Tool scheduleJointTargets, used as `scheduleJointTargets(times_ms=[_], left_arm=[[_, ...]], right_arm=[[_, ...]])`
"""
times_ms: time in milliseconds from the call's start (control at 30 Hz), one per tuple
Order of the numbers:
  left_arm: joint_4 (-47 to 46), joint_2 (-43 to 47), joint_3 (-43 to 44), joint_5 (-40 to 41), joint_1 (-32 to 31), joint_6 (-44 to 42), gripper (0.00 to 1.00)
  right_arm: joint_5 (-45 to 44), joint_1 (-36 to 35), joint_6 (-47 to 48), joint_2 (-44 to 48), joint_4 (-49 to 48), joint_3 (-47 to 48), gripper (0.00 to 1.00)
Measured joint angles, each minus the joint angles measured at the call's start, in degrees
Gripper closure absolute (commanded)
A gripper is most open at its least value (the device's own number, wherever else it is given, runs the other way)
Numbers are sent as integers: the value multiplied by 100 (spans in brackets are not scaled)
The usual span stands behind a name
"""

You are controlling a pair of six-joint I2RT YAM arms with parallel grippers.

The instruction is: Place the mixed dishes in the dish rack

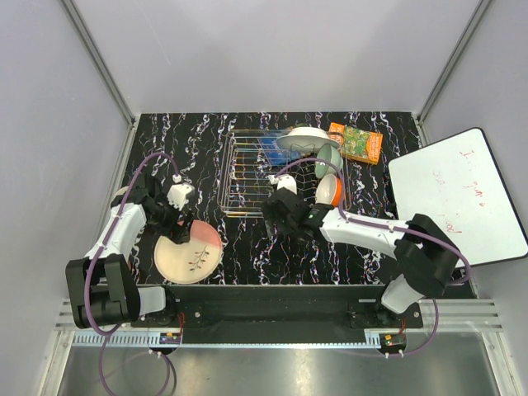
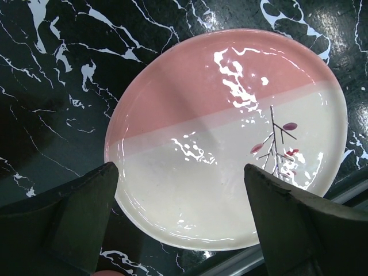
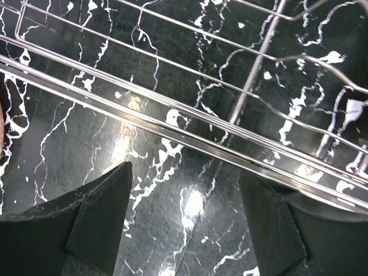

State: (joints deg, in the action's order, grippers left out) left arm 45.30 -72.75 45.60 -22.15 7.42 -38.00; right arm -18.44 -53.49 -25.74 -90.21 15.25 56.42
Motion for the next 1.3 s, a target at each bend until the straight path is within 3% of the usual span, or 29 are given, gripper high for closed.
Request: scheduleJointTargets(times_ms=[233,433,567,800,1300], left_arm=[[-2,2,0,-136,0,94,6],[203,166,166,-195,42,81,6],[358,302,343,-249,358,-87,7],[658,317,291,-103,931,-625,7],[855,-166,-321,378,1294,-1119,11]], right_arm=[[101,4,98,-332,-22,328,17],[293,-63,111,72,-116,144,18],[306,-514,83,511,-133,22,18],[295,-1316,13,376,-186,24,19],[190,-1364,-55,297,-262,-39,19]])
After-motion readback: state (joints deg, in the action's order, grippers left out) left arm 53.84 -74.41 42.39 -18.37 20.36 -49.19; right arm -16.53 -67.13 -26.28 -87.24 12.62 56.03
